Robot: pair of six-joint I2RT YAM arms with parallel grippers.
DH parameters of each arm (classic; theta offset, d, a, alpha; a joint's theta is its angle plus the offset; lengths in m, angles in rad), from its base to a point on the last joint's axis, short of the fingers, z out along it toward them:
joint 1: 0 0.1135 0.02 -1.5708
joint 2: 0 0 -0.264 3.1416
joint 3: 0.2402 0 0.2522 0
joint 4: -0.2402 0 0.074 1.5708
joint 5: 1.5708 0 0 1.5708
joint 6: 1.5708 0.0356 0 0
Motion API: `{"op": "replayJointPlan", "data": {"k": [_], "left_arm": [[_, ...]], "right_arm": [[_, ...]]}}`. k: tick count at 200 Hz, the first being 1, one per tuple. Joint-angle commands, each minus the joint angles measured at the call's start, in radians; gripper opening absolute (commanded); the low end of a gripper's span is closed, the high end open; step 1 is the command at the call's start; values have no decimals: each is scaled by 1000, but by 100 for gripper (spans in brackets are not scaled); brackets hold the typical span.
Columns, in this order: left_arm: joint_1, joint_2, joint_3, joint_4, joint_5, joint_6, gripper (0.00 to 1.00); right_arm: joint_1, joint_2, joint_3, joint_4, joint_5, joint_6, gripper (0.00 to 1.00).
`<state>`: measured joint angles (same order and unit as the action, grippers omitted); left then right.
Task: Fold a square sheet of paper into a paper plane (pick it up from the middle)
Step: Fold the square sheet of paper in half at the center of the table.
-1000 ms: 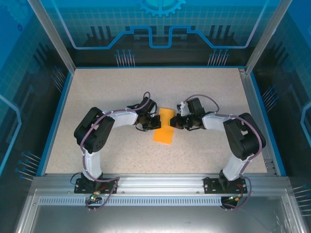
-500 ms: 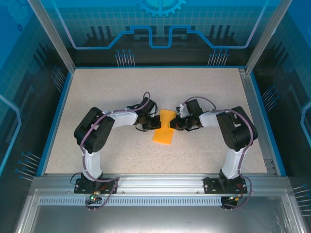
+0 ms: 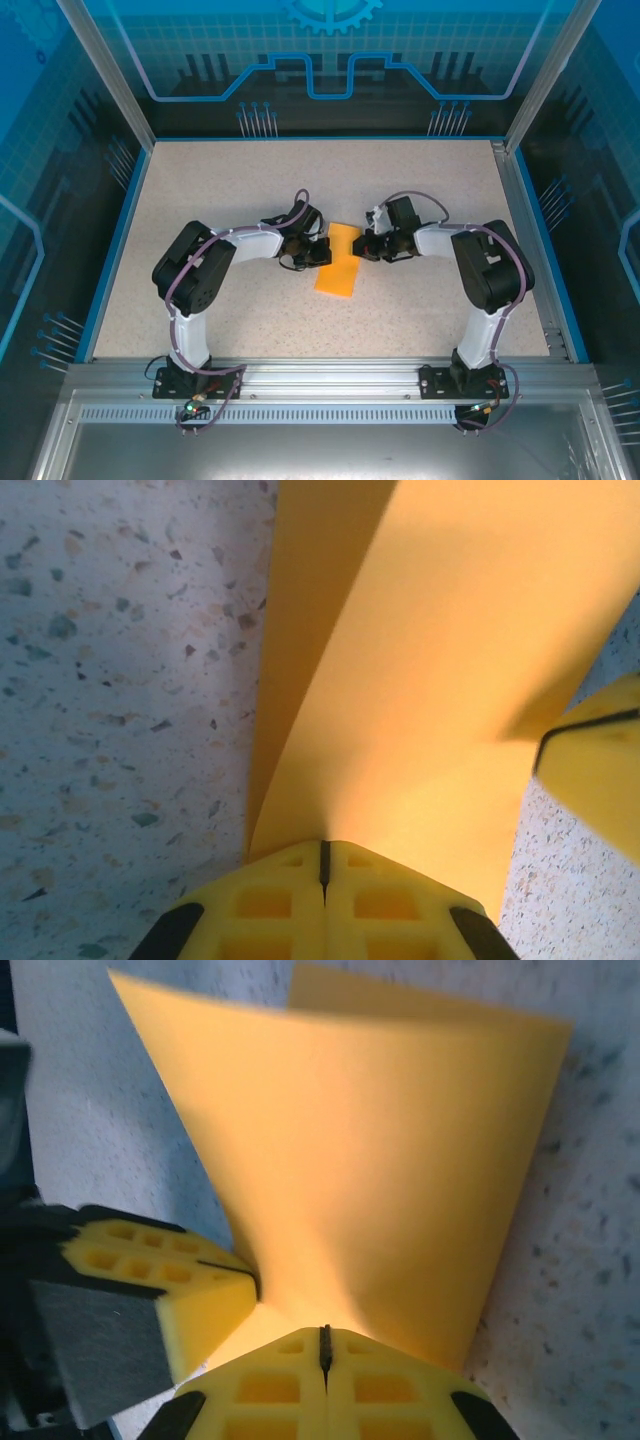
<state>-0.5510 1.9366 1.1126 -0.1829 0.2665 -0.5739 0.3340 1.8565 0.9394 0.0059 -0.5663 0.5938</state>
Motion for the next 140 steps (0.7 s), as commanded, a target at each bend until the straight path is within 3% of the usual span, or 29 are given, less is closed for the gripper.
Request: {"op": "replayJointPlan", "data": {"k": [1, 140], "left_arm": [[-16, 90, -45, -90, -24, 6, 0], [-20, 85, -23, -105, -21, 14, 0]], "right_arm": [[-24, -9, 34, -39, -20, -24, 5], [-48, -34, 18, -37, -57, -30, 6]]}}
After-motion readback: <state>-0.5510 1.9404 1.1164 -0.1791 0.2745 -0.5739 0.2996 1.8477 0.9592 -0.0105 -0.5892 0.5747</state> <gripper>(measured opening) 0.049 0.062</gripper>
